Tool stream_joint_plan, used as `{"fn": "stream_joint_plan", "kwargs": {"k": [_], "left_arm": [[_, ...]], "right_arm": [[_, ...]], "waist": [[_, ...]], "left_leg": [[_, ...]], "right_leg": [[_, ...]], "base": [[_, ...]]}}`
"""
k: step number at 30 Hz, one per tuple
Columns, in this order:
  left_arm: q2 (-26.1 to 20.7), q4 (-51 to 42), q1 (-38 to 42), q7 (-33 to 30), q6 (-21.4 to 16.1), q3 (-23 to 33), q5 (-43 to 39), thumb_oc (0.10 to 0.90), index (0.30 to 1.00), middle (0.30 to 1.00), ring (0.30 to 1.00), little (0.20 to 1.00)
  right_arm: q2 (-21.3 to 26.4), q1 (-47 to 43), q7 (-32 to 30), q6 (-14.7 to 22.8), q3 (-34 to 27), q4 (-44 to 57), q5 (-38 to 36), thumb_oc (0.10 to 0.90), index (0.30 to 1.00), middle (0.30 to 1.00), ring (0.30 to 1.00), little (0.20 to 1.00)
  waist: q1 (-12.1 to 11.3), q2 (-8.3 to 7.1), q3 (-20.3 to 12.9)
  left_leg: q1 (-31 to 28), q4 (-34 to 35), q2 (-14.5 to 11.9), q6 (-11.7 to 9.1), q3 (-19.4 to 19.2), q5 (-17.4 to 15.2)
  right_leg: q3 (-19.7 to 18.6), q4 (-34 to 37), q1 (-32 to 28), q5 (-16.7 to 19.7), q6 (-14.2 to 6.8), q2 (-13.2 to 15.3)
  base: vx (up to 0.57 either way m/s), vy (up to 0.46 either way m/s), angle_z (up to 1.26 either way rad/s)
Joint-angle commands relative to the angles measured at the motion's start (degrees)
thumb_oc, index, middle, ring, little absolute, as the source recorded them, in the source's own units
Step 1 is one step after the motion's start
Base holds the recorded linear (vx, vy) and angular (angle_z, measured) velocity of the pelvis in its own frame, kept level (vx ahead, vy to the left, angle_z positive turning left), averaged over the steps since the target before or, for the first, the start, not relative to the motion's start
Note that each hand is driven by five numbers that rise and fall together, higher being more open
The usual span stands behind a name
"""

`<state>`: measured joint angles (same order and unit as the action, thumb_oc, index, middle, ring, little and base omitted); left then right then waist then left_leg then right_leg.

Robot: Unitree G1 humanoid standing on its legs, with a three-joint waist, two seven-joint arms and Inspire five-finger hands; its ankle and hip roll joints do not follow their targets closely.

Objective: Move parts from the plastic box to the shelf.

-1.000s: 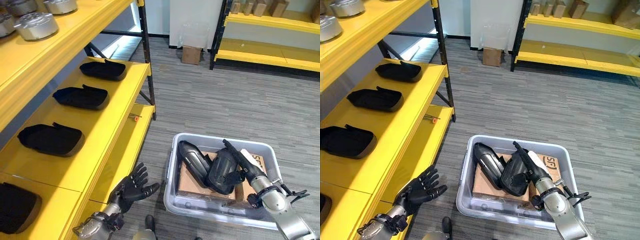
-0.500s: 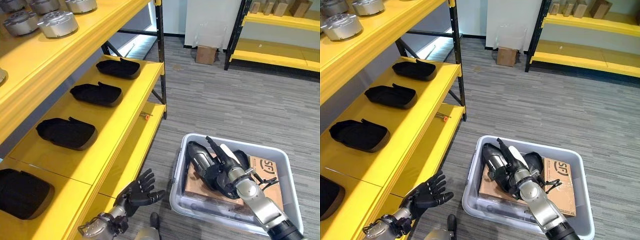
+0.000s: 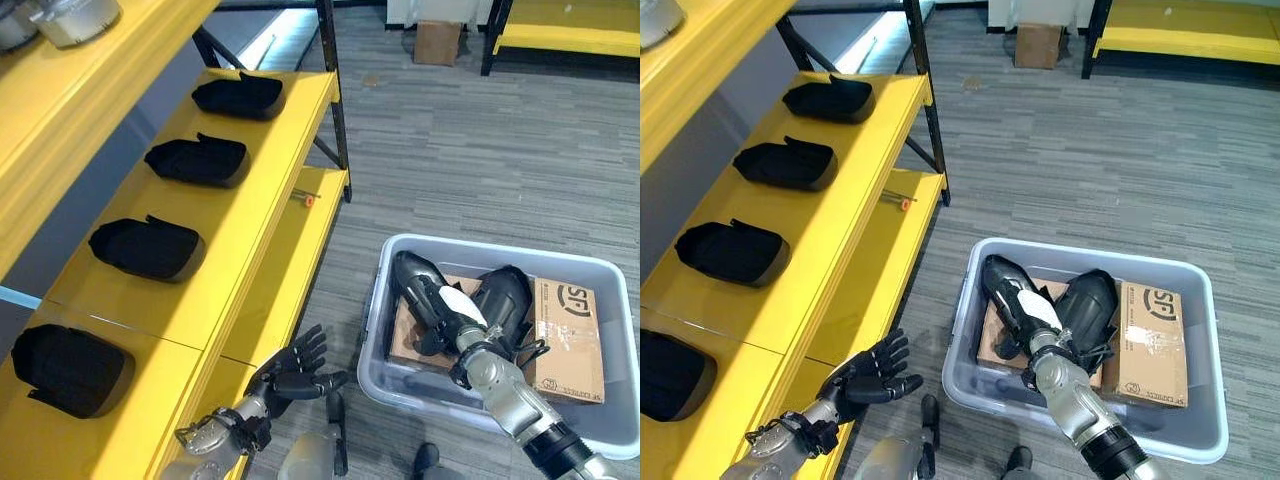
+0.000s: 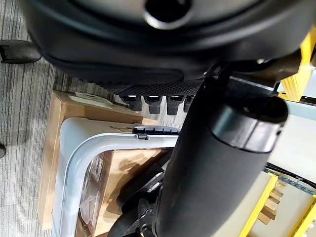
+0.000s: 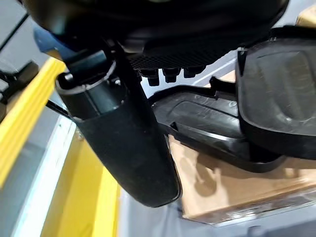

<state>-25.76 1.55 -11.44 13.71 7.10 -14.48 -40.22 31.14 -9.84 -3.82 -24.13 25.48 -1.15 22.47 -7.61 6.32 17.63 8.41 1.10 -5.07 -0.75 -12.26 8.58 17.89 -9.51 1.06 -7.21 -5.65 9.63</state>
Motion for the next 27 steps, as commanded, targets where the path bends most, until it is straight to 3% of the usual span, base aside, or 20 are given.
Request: {"fn": "stream_joint_plan", "kwargs": {"k": [1, 5, 12, 16, 21, 27], "left_arm": [[-0.8, -6.1, 3.0, 1.0, -5.1, 0.3, -1.3, 0.9, 1.0, 1.0, 1.0, 1.0], [-1.5, -6.3, 3.8, 1.9, -6.1, -0.8, -0.6, 0.9, 1.0, 1.0, 1.0, 1.0], [-1.8, -7.3, 4.4, 1.2, -5.2, -0.4, -1.8, 0.9, 1.0, 1.0, 1.0, 1.0], [-1.9, -8.0, 4.3, 2.2, -5.8, -1.0, -1.1, 0.9, 1.0, 1.0, 1.0, 1.0], [-1.5, -7.7, 5.8, 1.4, -7.3, -2.8, -1.1, 0.9, 1.0, 1.0, 1.0, 1.0], [-1.5, -7.8, 6.4, 0.4, -8.0, -3.1, -1.5, 0.9, 1.0, 1.0, 1.0, 1.0]], "right_arm": [[1.8, -4.7, -5.8, 2.0, -1.0, 7.5, 5.2, 0.9, 1.0, 1.0, 1.0, 1.0], [3.3, -4.2, -5.5, 5.8, -1.4, 9.9, 8.6, 0.9, 1.0, 1.0, 1.0, 1.0], [4.7, -2.6, -9.2, 1.8, -3.4, 12.0, 6.9, 0.9, 1.0, 1.0, 1.0, 1.0], [5.2, -0.1, -11.5, 2.5, -4.4, 12.0, 6.5, 0.9, 1.0, 1.0, 1.0, 1.0], [4.6, 1.3, -21.3, 5.9, -4.4, 10.2, 3.2, 0.9, 1.0, 1.0, 1.0, 1.0], [4.6, 1.6, -24.1, 6.6, -5.5, 10.3, 0.2, 0.9, 1.0, 1.0, 1.0, 1.0]], "waist": [[0.9, -1.15, 0.5], [1.9, -0.62, 2.2], [2.9, 0.0, 3.8], [3.4, 0.49, 5.0], [4.4, 0.89, 7.4], [5.3, 1.75, 9.0]], "left_leg": [[1.7, -1.3, -1.5, -3.0, 0.5, -0.1], [2.3, -1.8, -1.3, -2.7, -0.2, -0.4], [2.9, -2.2, -1.2, -2.5, -1.2, -0.7], [3.9, -2.7, -1.2, -2.3, -1.5, -0.8], [5.2, -2.6, -0.7, -1.9, -2.3, -0.7], [6.2, -2.7, -0.4, -1.8, -3.1, -0.7]], "right_leg": [[0.3, -4.2, 2.1, 0.4, 3.5, 0.0], [-0.5, -5.4, 3.5, 0.3, 3.4, 0.1], [-1.7, -6.8, 5.0, -0.4, 3.4, 0.3], [-2.1, -8.5, 6.5, -0.8, 3.5, 0.5], [-2.9, -10.9, 9.1, -1.7, 3.2, 0.8], [-3.7, -12.5, 11.1, -2.2, 3.3, 0.9]], "base": [[-0.06, 0.04, 0.0], [-0.06, 0.051, -0.02], [-0.03, 0.038, -0.08], [-0.06, 0.027, -0.08], [-0.09, 0.014, -0.09], [-0.05, 0.038, -0.07]]}}
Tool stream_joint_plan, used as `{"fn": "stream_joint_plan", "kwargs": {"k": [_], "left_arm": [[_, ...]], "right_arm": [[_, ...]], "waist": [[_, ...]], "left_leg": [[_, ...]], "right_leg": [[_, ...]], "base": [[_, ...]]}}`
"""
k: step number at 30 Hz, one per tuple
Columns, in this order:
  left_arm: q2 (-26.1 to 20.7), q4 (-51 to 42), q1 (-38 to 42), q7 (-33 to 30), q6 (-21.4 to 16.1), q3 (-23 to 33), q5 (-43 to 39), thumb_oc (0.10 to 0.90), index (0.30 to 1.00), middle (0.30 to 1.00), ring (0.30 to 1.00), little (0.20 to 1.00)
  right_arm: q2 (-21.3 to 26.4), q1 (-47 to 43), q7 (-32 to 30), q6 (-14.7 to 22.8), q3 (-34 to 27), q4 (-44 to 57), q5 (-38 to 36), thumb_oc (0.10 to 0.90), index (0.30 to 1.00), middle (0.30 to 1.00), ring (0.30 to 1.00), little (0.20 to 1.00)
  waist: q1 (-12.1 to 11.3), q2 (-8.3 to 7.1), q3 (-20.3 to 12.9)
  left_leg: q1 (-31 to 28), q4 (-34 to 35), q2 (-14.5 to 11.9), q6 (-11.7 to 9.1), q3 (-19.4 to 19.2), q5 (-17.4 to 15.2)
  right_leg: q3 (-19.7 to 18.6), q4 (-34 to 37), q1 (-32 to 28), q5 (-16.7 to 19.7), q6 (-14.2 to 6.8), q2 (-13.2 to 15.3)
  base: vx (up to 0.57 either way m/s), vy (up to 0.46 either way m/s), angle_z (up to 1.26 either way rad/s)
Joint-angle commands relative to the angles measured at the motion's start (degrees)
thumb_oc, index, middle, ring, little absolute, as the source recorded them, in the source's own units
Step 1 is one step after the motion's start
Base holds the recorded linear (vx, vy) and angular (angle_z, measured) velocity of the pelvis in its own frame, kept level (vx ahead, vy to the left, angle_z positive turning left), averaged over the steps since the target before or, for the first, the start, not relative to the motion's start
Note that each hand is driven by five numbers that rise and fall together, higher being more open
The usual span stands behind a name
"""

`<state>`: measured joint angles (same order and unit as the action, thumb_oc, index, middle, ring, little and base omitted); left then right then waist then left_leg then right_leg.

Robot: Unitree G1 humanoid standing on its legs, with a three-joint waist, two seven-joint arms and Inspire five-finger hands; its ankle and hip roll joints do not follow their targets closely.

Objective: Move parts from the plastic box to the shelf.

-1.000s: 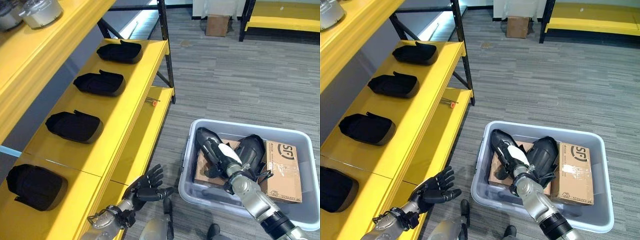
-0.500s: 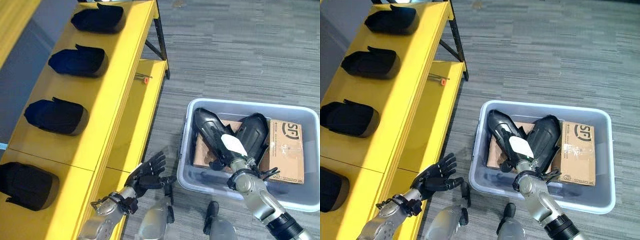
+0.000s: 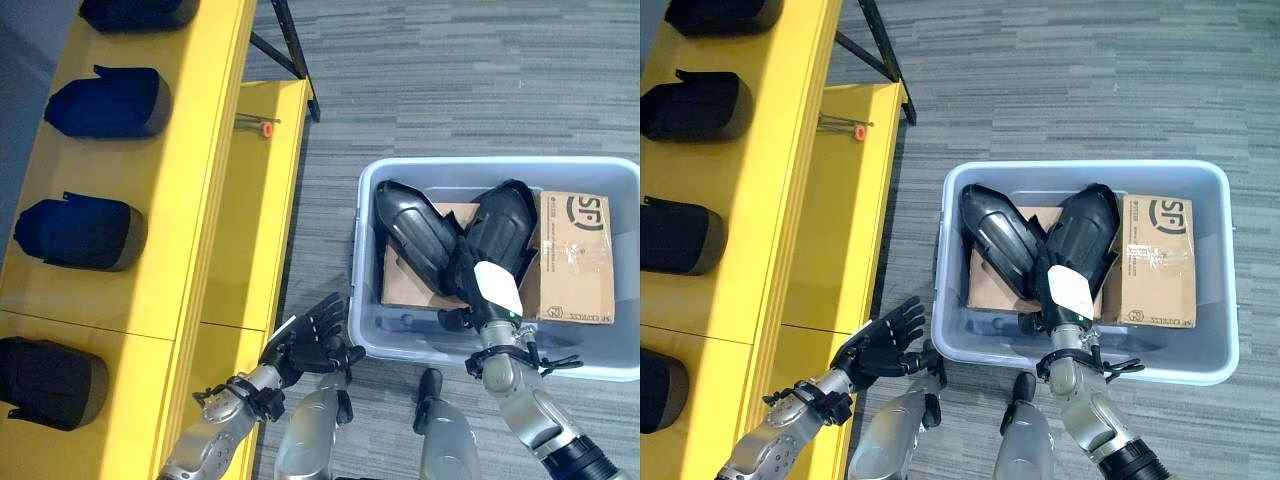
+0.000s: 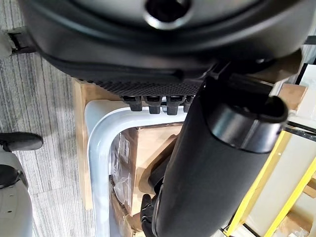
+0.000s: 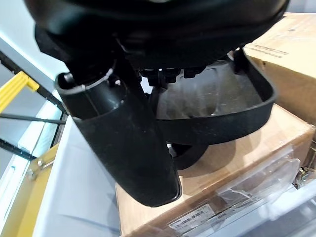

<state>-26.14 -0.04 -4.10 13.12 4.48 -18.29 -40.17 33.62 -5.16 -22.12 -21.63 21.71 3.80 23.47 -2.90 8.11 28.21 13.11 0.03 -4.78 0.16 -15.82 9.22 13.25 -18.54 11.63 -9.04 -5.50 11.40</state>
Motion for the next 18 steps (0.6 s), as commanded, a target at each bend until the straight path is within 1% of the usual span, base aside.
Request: {"fn": "stream_joint_plan", "kwargs": {"k": [1, 4, 6, 10, 11, 13, 18], "left_arm": [[-1.1, -6.2, -1.0, 0.8, -5.5, 0.7, -1.6, 0.9, 1.0, 1.0, 1.0, 1.0], [-0.8, -6.3, -0.9, 0.6, -5.6, 0.7, -2.0, 0.9, 1.0, 1.0, 1.0, 1.0], [-0.5, -6.5, -1.2, 0.4, -5.3, 0.8, -2.2, 0.9, 1.0, 1.0, 1.0, 1.0], [-0.4, -6.1, -0.7, 0.8, -5.9, 0.5, -1.9, 0.9, 1.0, 1.0, 1.0, 1.0], [-0.6, -6.2, -0.4, 0.6, -5.8, 0.3, -2.1, 0.9, 1.0, 1.0, 1.0, 1.0], [-0.6, -6.2, -0.2, 0.5, -5.8, 0.1, -2.1, 0.9, 1.0, 1.0, 1.0, 1.0], [-0.6, -6.2, 1.1, 0.2, -5.0, -0.5, -2.0, 0.9, 1.0, 1.0, 1.0, 1.0]], "right_arm": [[2.2, -2.8, -6.0, 3.9, -2.1, 5.3, -0.8, 0.9, 1.0, 1.0, 1.0, 1.0], [2.5, -2.7, -5.4, 3.1, -2.7, 4.6, -1.5, 0.9, 1.0, 1.0, 1.0, 1.0], [2.5, -2.1, -5.3, 3.4, -3.3, 4.1, -1.0, 0.9, 1.0, 1.0, 1.0, 1.0], [2.5, -2.2, -7.1, 3.6, -3.5, 3.4, -0.3, 0.9, 1.0, 1.0, 1.0, 1.0], [2.8, -2.7, -8.0, 4.3, -3.8, 3.0, -0.1, 0.9, 1.0, 1.0, 1.0, 1.0], [2.8, -3.3, -8.1, 4.2, -3.9, 2.8, 0.1, 0.9, 1.0, 1.0, 1.0, 1.0], [2.3, -7.5, -9.3, 2.7, -3.2, 0.6, -0.5, 0.9, 1.0, 1.0, 1.0, 1.0]], "waist": [[0.7, 0.08, -1.5], [1.0, 0.56, -1.0], [1.1, 0.92, -0.8], [1.3, 0.97, 0.0], [1.3, 1.23, 0.4], [1.2, 1.43, 0.6], [0.7, 2.2, 1.6]], "left_leg": [[1.7, -1.8, -0.7, -2.7, 0.3, -1.4], [2.4, -2.2, -0.7, -2.7, 0.1, -1.4], [2.5, -2.4, -0.6, -2.4, 0.0, -1.6], [3.4, -2.8, -0.6, -2.2, -0.4, -1.6], [3.9, -3.3, -0.5, -2.1, -0.2, -1.7], [4.3, -3.7, -0.4, -2.1, -0.1, -1.8], [5.5, -4.7, 0.1, -1.9, 0.5, -2.0]], "right_leg": [[0.9, -3.8, 0.9, -0.4, 3.1, -0.8], [0.7, -4.5, 1.7, -0.7, 3.3, -0.5], [0.2, -5.7, 2.6, -0.9, 3.2, -0.3], [0.1, -7.4, 4.1, -1.3, 3.3, -0.2], [0.0, -8.4, 4.7, -1.7, 3.5, -0.3], [-0.1, -9.0, 5.2, -1.9, 3.6, -0.2], [-0.3, -11.1, 7.1, -2.4, 3.9, -0.1]], "base": [[-0.04, 0.051, 0.0], [-0.02, 0.063, -0.04], [0.0, 0.034, -0.11], [-0.03, -0.002, -0.03], [-0.03, -0.009, 0.0], [0.0, 0.0, 0.0], [-0.01, -0.005, 0.02]]}}
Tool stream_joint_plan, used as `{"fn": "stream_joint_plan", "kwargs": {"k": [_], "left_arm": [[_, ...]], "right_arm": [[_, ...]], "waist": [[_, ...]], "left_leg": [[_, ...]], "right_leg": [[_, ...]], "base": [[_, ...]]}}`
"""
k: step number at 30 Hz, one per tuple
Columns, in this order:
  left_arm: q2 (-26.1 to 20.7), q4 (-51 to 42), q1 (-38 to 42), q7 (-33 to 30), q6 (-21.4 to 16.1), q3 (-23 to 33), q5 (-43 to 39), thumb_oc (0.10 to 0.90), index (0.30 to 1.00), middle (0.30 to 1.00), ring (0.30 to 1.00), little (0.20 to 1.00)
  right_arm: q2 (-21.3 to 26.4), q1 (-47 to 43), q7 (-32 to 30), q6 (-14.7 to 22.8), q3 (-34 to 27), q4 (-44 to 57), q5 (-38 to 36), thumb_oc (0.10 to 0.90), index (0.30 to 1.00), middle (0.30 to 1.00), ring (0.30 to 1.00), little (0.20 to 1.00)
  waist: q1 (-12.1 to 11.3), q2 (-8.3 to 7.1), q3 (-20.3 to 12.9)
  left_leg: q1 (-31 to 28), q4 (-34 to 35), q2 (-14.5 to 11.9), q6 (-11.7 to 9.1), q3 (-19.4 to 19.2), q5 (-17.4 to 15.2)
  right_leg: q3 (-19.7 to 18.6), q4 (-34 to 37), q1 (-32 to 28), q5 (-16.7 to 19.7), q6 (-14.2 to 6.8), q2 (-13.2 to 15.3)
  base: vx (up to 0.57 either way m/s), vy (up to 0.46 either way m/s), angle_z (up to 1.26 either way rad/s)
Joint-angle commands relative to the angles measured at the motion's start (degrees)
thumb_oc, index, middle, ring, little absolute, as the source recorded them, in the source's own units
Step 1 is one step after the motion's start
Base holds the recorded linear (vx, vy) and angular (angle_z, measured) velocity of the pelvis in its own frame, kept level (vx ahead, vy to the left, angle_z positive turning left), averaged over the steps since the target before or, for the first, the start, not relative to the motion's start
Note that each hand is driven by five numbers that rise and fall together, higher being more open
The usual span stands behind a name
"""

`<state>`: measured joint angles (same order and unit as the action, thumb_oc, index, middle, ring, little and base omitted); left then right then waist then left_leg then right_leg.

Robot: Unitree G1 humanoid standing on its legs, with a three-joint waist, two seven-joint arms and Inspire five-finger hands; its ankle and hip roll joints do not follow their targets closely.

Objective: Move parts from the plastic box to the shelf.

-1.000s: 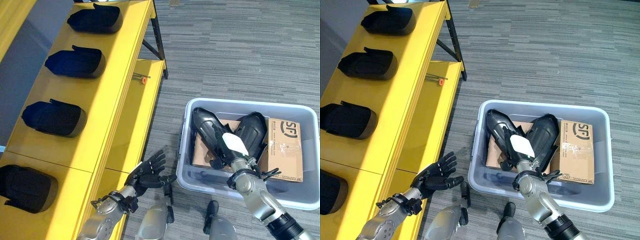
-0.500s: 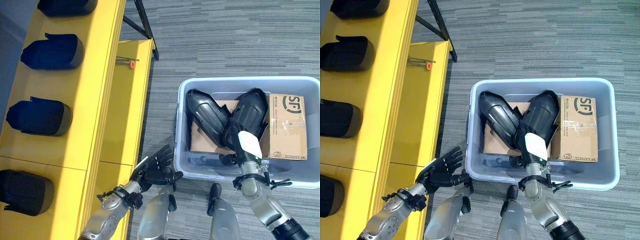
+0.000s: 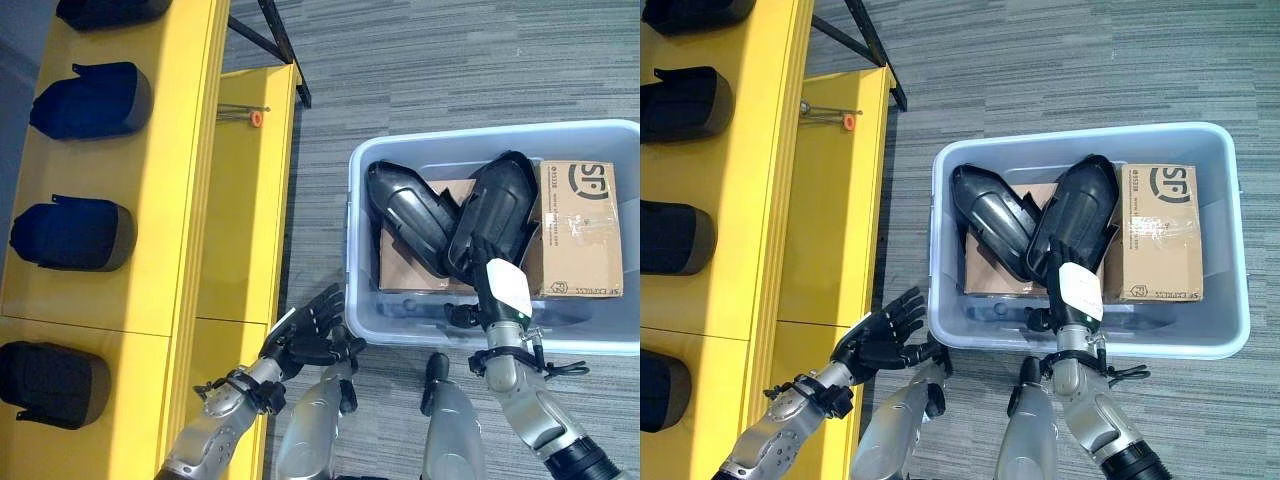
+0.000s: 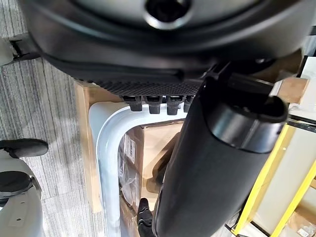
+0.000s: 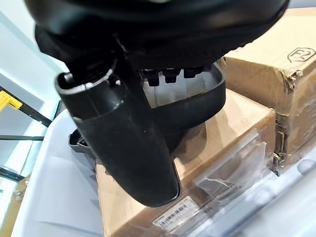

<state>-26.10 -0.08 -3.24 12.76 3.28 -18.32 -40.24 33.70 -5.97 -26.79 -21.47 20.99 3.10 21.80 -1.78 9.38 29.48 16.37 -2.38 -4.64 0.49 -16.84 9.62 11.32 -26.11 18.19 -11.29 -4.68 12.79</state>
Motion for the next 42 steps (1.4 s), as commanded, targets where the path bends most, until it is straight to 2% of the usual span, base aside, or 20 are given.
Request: {"fn": "stream_joint_plan", "kwargs": {"k": [1, 7, 14, 21, 30, 32, 33, 42], "left_arm": [[-0.6, -6.2, 0.5, 0.6, -3.5, -0.6, -2.0, 0.9, 1.0, 1.0, 1.0, 1.0], [-0.6, -6.8, 1.0, 0.5, -2.4, -0.8, -2.4, 0.9, 1.0, 1.0, 1.0, 1.0], [-0.9, -6.9, 1.5, 1.0, -0.7, -1.1, -2.6, 0.9, 1.0, 1.0, 1.0, 1.0], [-1.6, -6.9, 2.7, 2.0, 0.8, -1.1, -2.6, 0.9, 1.0, 1.0, 1.0, 1.0], [-1.6, -6.2, 4.3, 1.4, 1.5, -2.1, -2.0, 0.9, 1.0, 1.0, 1.0, 1.0], [-1.9, -6.1, 4.8, 1.6, 1.8, -2.3, -1.9, 0.9, 1.0, 1.0, 1.0, 1.0], [-1.9, -5.9, 4.7, 1.6, 1.7, -2.5, -1.8, 0.9, 1.0, 1.0, 1.0, 1.0], [-2.4, -5.1, 6.1, 2.1, 2.1, -3.2, -1.1, 0.9, 1.0, 1.0, 1.0, 1.0]], "right_arm": [[2.1, -7.5, -4.6, 2.2, -2.4, 0.8, 1.2, 0.9, 1.0, 1.0, 1.0, 1.0], [1.7, -9.7, -3.9, 1.2, -2.3, -1.2, 0.3, 0.9, 1.0, 1.0, 1.0, 1.0], [1.1, -13.6, -3.2, 0.0, -1.3, -5.7, 4.1, 0.9, 1.0, 1.0, 1.0, 1.0], [1.1, -20.6, -1.9, -3.6, -0.9, -11.6, 2.4, 0.9, 1.0, 1.0, 1.0, 1.0], [0.4, -25.5, 0.7, -6.3, 1.1, -17.3, 3.2, 0.9, 1.0, 1.0, 1.0, 1.0], [0.2, -27.3, 2.9, -7.7, 1.8, -19.5, 4.4, 0.9, 1.0, 1.0, 1.0, 1.0], [0.3, -27.7, 3.5, -8.0, 2.2, -20.3, 4.4, 0.9, 1.0, 1.0, 1.0, 1.0], [-0.6, -32.4, 3.6, -9.3, 4.1, -29.3, -1.9, 0.9, 1.0, 1.0, 1.0, 1.0]], "waist": [[-0.5, 1.11, 0.3], [-0.7, 1.84, 0.3], [-1.5, 2.91, 0.3], [-3.0, 3.8, 0.3], [-4.4, 4.19, 0.3], [-5.0, 4.31, 0.3], [-5.0, 3.85, 0.3], [-6.7, 4.25, 0.3]], "left_leg": [[2.5, -2.5, 0.1, -2.2, 1.6, -2.4], [3.5, -2.9, 0.5, -2.1, 1.8, -2.5], [4.4, -3.5, 1.1, -1.9, 2.1, -2.7], [6.0, -4.5, 1.8, -1.6, 2.8, -3.1], [8.5, -5.6, 2.3, -1.5, 3.7, -3.2], [9.4, -6.1, 2.4, -1.4, 4.1, -3.2], [8.9, -6.3, 3.1, -1.9, 4.5, -4.4], [10.8, -6.9, 3.3, -1.7, 5.2, -4.1]], "right_leg": [[1.6, -3.8, 0.9, -0.2, 3.2, -1.5], [1.4, -5.2, 2.6, -0.5, 3.5, -1.4], [1.6, -7.0, 4.5, -0.8, 3.8, -1.2], [2.2, -8.7, 6.6, -1.0, 4.1, -0.8], [2.6, -10.4, 9.2, -1.1, 4.2, -0.7], [2.9, -11.0, 10.1, -1.2, 4.3, -0.7], [2.3, -11.4, 9.6, -2.5, 3.7, -0.2], [3.3, -13.1, 11.5, -2.7, 3.8, 0.3]], "base": [[0.0, 0.0, 0.0], [0.0, 0.0, 0.0], [0.0, 0.0, 0.0], [0.0, -0.019, 0.01], [0.01, -0.038, 0.08], [0.04, -0.064, 0.03], [0.07, -0.058, 0.01], [0.01, -0.032, 0.03]]}}
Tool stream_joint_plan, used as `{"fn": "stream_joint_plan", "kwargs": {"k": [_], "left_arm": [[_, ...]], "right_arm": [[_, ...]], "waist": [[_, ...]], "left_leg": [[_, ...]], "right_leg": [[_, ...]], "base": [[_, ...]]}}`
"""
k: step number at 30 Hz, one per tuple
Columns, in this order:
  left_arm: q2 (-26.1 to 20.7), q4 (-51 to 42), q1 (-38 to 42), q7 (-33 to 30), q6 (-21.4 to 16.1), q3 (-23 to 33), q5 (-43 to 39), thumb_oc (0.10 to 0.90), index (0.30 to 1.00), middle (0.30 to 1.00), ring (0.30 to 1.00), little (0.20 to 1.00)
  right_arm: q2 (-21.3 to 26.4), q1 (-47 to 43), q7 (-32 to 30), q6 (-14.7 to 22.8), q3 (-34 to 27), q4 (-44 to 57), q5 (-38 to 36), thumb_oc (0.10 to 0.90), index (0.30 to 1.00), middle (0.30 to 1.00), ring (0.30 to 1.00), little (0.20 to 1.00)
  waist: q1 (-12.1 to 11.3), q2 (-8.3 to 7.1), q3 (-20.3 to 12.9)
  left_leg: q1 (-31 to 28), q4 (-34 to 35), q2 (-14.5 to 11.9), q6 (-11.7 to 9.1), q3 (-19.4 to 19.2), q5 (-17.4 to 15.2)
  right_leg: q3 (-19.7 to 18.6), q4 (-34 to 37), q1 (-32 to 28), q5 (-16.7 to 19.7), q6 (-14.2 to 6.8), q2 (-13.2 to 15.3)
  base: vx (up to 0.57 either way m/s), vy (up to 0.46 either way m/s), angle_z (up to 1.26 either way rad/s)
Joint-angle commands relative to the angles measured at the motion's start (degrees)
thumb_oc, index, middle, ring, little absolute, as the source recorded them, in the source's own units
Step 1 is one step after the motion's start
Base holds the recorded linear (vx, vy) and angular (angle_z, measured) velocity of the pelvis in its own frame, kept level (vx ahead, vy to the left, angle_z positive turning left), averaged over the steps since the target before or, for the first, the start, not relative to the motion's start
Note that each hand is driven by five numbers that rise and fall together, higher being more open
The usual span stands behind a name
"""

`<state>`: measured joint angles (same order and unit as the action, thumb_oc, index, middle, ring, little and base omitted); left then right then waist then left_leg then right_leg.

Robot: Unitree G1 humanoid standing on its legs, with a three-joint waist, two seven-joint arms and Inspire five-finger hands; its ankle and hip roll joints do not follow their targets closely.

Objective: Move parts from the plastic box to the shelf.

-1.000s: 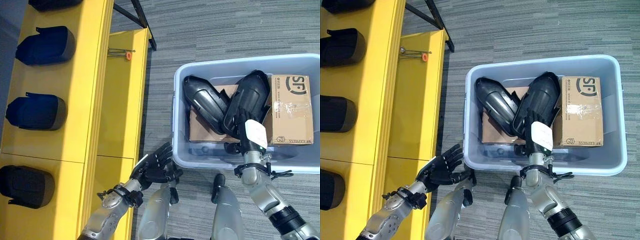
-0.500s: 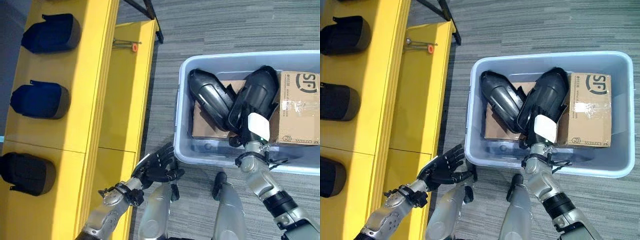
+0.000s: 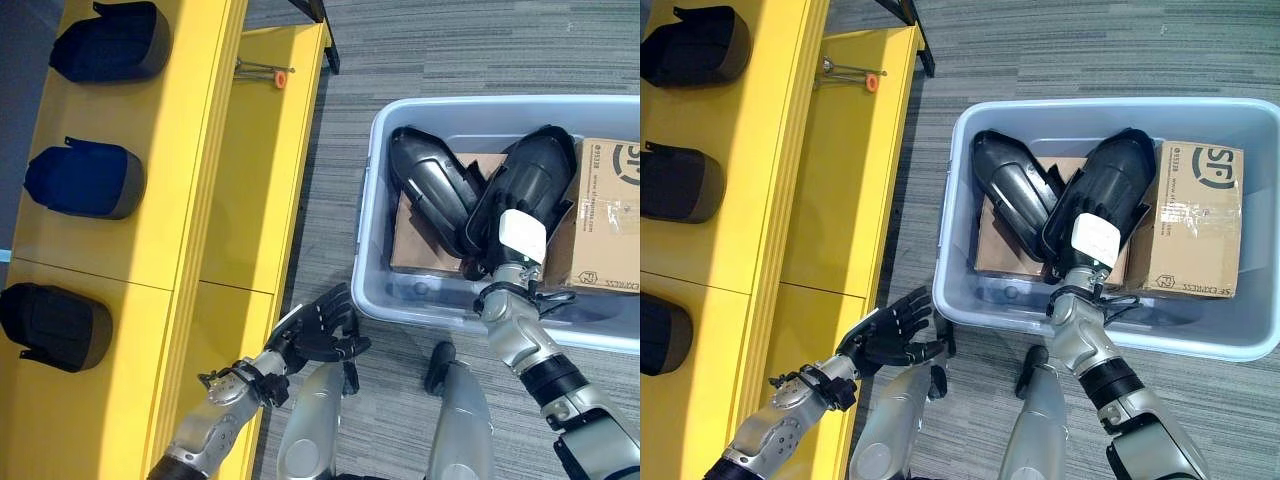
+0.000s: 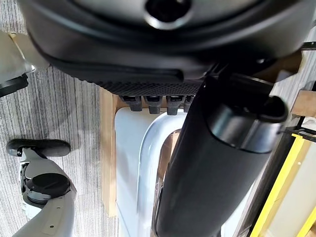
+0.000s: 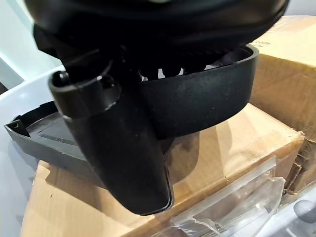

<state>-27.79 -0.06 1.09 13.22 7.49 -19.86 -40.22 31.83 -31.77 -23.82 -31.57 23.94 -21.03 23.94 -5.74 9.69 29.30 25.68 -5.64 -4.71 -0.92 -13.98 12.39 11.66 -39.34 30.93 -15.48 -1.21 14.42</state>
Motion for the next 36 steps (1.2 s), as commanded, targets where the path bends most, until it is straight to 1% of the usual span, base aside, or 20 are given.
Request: {"fn": "stream_joint_plan", "kwargs": {"k": [1, 5, 7, 11, 15, 18, 19, 20, 21, 23, 24, 25, 26, 27, 28, 29, 30, 33, 34, 36], "left_arm": [[-0.8, -5.0, 1.8, 1.7, -2.1, -1.7, -1.0, 0.9, 1.0, 1.0, 1.0, 1.0], [-0.8, -4.8, 1.9, 2.5, -2.2, -1.7, -0.7, 0.9, 1.0, 1.0, 1.0, 1.0], [-0.8, -5.2, 2.3, 2.6, -1.3, -1.9, 0.0, 0.9, 1.0, 1.0, 1.0, 1.0], [-0.7, -4.8, 3.0, 1.0, -1.7, -2.2, -0.7, 0.9, 1.0, 1.0, 1.0, 1.0], [-0.9, -5.1, 3.0, 1.6, -1.3, -1.9, -0.3, 0.9, 1.0, 1.0, 1.0, 1.0], [-0.9, -5.0, 3.0, 1.6, -1.5, -2.1, -0.4, 0.9, 1.0, 1.0, 1.0, 1.0], [-1.1, -5.0, 3.1, 1.6, -1.2, -2.2, -0.3, 0.9, 1.0, 1.0, 1.0, 1.0], [-1.1, -5.2, 3.1, 1.7, -0.8, -2.3, -0.2, 0.9, 1.0, 1.0, 1.0, 1.0], [-1.2, -5.3, 3.1, 1.9, -0.3, -2.3, -0.5, 0.9, 1.0, 1.0, 1.0, 1.0], [-1.3, -5.3, 2.9, 2.0, 0.6, -2.3, -1.4, 0.9, 1.0, 1.0, 1.0, 1.0], [-0.8, -4.6, 2.2, 1.9, 3.1, -2.2, -5.8, 0.9, 1.0, 1.0, 1.0, 1.0], [-0.4, -4.4, 1.9, 0.7, 4.4, -2.0, -8.7, 0.9, 1.0, 1.0, 1.0, 1.0], [-0.4, -4.4, 1.9, 0.7, 4.5, -2.0, -8.7, 0.9, 1.0, 1.0, 1.0, 1.0], [-0.1, -3.2, 1.8, -0.4, 2.7, -1.4, -6.6, 0.9, 1.0, 1.0, 1.0, 1.0], [0.0, -2.7, 1.9, 0.6, 1.7, -1.3, -5.4, 0.9, 1.0, 1.0, 1.0, 1.0], [0.1, -2.7, 2.0, 0.9, 1.4, -1.3, -5.1, 0.9, 1.0, 1.0, 1.0, 1.0], [0.2, -2.7, 1.9, 1.2, 0.8, -1.3, -5.3, 0.9, 1.0, 1.0, 1.0, 1.0], [0.4, -3.1, 2.1, 1.8, 0.7, -1.0, -5.7, 0.9, 1.0, 1.0, 1.0, 1.0], [0.4, -3.3, 2.1, 1.6, 0.8, -0.9, -4.2, 0.9, 1.0, 1.0, 1.0, 1.0], [0.5, -3.0, 2.1, 1.9, 1.3, -0.9, -4.2, 0.9, 1.0, 1.0, 1.0, 1.0]], "right_arm": [[1.2, -6.7, 0.6, 0.7, 1.2, -5.6, -4.5, 0.9, 1.0, 1.0, 1.0, 1.0], [0.9, -7.0, 0.0, 2.3, 0.5, -9.0, -7.5, 0.9, 1.0, 1.0, 1.0, 1.0], [0.5, -7.0, -2.4, 3.6, -0.1, -10.3, -11.2, 0.9, 1.0, 1.0, 1.0, 1.0], [0.7, -7.6, -0.9, 2.4, -0.7, -12.3, -13.2, 0.9, 1.0, 1.0, 1.0, 1.0], [1.0, -7.6, 1.7, 0.9, -1.4, -13.8, -14.4, 0.9, 1.0, 1.0, 1.0, 1.0], [1.0, -7.6, 1.0, 2.5, -1.6, -15.0, -17.7, 0.9, 1.0, 1.0, 1.0, 1.0], [1.0, -7.8, 0.8, 2.9, -2.0, -15.4, -19.2, 0.855, 0.937, 0.937, 0.937, 0.937], [1.0, -7.7, 1.3, 3.1, -2.3, -15.7, -20.0, 0.606, 0.588, 0.588, 0.588, 0.588], [1.0, -7.6, 2.2, 3.5, -2.7, -16.1, -20.5, 0.4, 0.3, 0.3, 0.3, 0.3], [1.3, -7.5, 3.4, 2.9, -3.0, -16.3, -20.6, 0.4, 0.3, 0.3, 0.3, 0.3], [1.7, -7.4, 3.5, 2.8, -2.9, -16.8, -20.3, 0.4, 0.3, 0.3, 0.3, 0.3], [1.8, -7.6, 3.7, 3.0, -2.8, -17.3, -19.9, 0.4, 0.3, 0.3, 0.3, 0.3], [1.8, -7.6, 3.7, 3.0, -2.8, -17.3, -19.9, 0.4, 0.3, 0.3, 0.3, 0.3], [1.2, -7.2, 3.9, 3.5, -2.1, -17.5, -19.2, 0.4, 0.3, 0.3, 0.3, 0.3], [0.7, -7.1, 3.6, 3.9, -1.8, -17.5, -19.4, 0.4, 0.3, 0.3, 0.3, 0.3], [0.5, -7.0, 3.5, 4.0, -1.6, -17.5, -19.6, 0.4, 0.3, 0.3, 0.3, 0.3], [0.4, -7.0, 3.4, 3.4, -1.6, -17.2, -19.9, 0.4, 0.3, 0.3, 0.3, 0.3], [0.4, -6.3, 2.3, 3.2, -1.9, -17.4, -20.5, 0.4, 0.3, 0.3, 0.3, 0.3], [0.6, -5.9, 2.3, 3.4, -2.3, -17.7, -20.2, 0.4, 0.3, 0.3, 0.3, 0.3], [1.1, -5.6, 1.8, 4.4, -2.6, -18.1, -20.1, 0.4, 0.3, 0.3, 0.3, 0.3]], "waist": [[-2.8, 3.97, 0.5], [-3.1, 4.02, 0.5], [-3.1, 4.06, 0.5], [-3.1, 4.1, 0.5], [-3.2, 4.31, 0.5], [-3.3, 4.41, 0.5], [-3.3, 4.45, 0.5], [-3.3, 4.47, 0.5], [-3.3, 4.49, 0.5], [-3.3, 4.52, 0.5], [-3.3, 4.6, 0.5], [-3.3, 4.61, 0.5], [-3.2, 4.62, 0.5], [-3.0, 4.38, 0.5], [-2.9, 4.24, 0.5], [-2.9, 4.22, 0.5], [-2.9, 4.26, 0.5], [-2.6, 4.55, 0.5], [-2.4, 4.67, 0.5], [-2.2, 4.78, 0.5]], "left_leg": [[1.5, -3.6, 3.3, -0.3, 2.4, -6.8], [1.7, -3.7, 3.3, -0.3, 2.5, -6.8], [1.9, -3.8, 3.2, -0.2, 2.5, -6.8], [2.5, -4.2, 3.2, -0.2, 2.6, -6.9], [2.7, -4.4, 3.2, -0.2, 2.6, -6.8], [3.2, -4.5, 3.1, -0.1, 2.5, -6.8], [3.3, -4.5, 3.1, -0.2, 2.6, -6.7], [3.4, -4.5, 3.1, -0.1, 2.7, -6.7], [3.4, -4.5, 3.1, -0.2, 2.7, -6.7], [3.5, -4.5, 3.1, -0.3, 2.8, -6.7], [3.4, -4.4, 3.1, -0.4, 2.8, -6.5], [3.3, -4.0, 3.1, -0.4, 2.8, -6.3], [3.3, -4.0, 3.1, -0.4, 2.8, -6.3], [3.1, -3.3, 2.9, -0.5, 2.7, -6.1], [3.0, -3.1, 2.7, -0.6, 2.6, -5.9], [3.0, -2.9, 2.7, -0.6, 2.6, -5.9], [2.7, -2.4, 2.7, -0.7, 2.5, -5.6], [1.7, -1.4, 2.7, -0.7, 2.4, -5.4], [1.2, -1.3, 2.8, -0.7, 2.4, -5.5], [0.5, -1.2, 2.8, -0.7, 2.4, -5.4]], "right_leg": [[3.0, 0.1, -1.2, 1.5, 0.4, -1.3], [3.2, 0.1, -1.1, 1.6, 0.4, -1.2], [3.2, -0.1, -0.8, 1.7, 0.4, -1.1], [3.2, -0.8, -0.2, 1.6, 0.5, -1.0], [3.1, -1.0, 0.2, 1.6, 0.6, -1.0], [3.1, -1.6, 0.8, 1.5, 0.7, -0.9], [3.2, -1.6, 0.9, 1.4, 0.7, -0.9], [3.1, -1.7, 1.0, 1.4, 0.7, -1.0], [3.1, -1.7, 1.0, 1.4, 0.8, -1.0], [3.1, -1.7, 1.0, 1.3, 0.9, -1.2], [3.0, -1.7, 1.1, 1.3, 1.0, -1.5], [3.0, -1.5, 1.0, 1.3, 1.0, -1.6], [3.0, -1.5, 1.0, 1.3, 1.0, -1.6], [2.9, -1.1, 1.0, 1.5, 0.9, -1.9], [2.8, -1.0, 1.0, 1.6, 0.9, -2.1], [2.8, -0.9, 1.0, 1.6, 0.9, -2.2], [2.8, -0.5, 0.9, 1.8, 0.8, -2.4], [2.7, 0.3, 0.3, 1.9, 0.8, -2.5], [2.6, 0.4, -0.1, 1.9, 0.8, -2.5], [2.5, 0.4, -0.7, 1.8, 0.9, -2.4]], "base": [[0.0, 0.0, 0.0], [0.0, 0.0, 0.0], [0.0, 0.0, 0.0], [0.0, 0.0, 0.0], [0.0, 0.0, 0.0], [-0.03, -0.021, 0.0], [-0.03, -0.022, -0.01], [-0.03, -0.032, 0.0], [0.0, 0.0, 0.0], [-0.02, -0.006, 0.0], [-0.05, -0.011, -0.01], [-0.04, -0.007, -0.02], [-0.04, -0.02, -0.02], [-0.04, -0.027, 0.0], [-0.05, -0.032, 0.01], [-0.04, -0.016, 0.0], [-0.05, 0.009, -0.03], [-0.04, 0.019, -0.05], [0.0, 0.0, 0.0], [0.0, 0.0, 0.0]]}}
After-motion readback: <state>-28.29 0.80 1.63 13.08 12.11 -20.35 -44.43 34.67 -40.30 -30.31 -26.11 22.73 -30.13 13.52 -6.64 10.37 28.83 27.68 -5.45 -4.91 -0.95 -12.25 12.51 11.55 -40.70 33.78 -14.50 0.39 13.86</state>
